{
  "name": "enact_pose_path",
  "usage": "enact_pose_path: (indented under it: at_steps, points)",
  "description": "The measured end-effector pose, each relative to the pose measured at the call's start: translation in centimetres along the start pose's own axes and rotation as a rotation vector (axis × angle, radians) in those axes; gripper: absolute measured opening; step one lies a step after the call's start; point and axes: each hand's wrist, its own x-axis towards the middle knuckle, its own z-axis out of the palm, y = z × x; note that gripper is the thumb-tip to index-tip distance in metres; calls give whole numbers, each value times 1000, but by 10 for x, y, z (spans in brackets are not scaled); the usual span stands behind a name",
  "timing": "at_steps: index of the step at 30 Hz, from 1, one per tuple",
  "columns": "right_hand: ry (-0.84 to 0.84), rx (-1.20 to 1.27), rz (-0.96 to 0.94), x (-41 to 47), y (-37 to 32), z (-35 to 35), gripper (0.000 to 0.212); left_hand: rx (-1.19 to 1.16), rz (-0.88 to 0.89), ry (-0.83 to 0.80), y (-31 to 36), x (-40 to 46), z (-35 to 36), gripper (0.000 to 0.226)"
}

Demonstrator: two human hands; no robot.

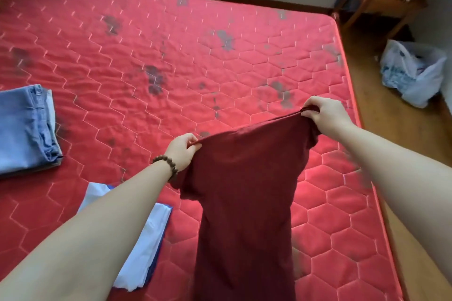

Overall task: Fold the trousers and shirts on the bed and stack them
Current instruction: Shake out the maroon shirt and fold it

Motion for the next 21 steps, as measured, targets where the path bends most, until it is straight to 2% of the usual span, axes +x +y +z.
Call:
enact_pose_path:
  at_steps: [2,5,11,14,17,21]
  points:
    - [-19,-28,-2,32,8,27,11,97,4,-5,-15,28,12,7]
    - [-44,-75,-12,78,18,64,11,214,17,-2,-39,68,29,10]
    - [-72,-137,-47,165,25,123,14,259,12,94,-78,144,53,11]
    - [-148,-225,-60,191,37,159,39,395,-88,46,-96,172,71,21]
    - [-193,-213,11,198,58,194,64,522,-182,-63,-111,192,91,45]
    - [-136,-45,237,203,85,230,75,577,-91,26,-111,217,119,49]
